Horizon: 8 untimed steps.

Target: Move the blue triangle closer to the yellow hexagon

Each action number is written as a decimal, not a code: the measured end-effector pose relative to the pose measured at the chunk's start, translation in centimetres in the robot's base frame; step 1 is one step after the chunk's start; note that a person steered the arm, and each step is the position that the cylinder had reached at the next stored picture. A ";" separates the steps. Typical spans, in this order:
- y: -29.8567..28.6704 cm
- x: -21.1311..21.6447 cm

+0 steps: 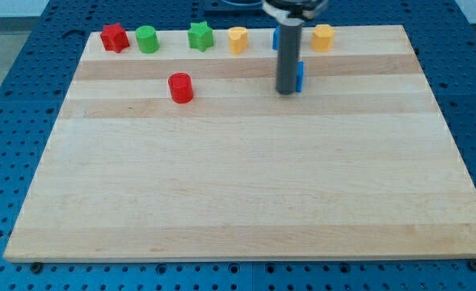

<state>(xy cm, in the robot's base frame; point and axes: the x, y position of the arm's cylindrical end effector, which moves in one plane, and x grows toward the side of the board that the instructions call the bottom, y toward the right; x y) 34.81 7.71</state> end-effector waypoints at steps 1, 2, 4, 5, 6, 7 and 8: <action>1.1 -1.7; -2.7 -2.1; -3.8 -2.2; -3.6 -2.2; -3.6 -2.2; -3.4 -2.2; -3.0 -2.2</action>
<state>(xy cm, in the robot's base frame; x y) 32.63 4.66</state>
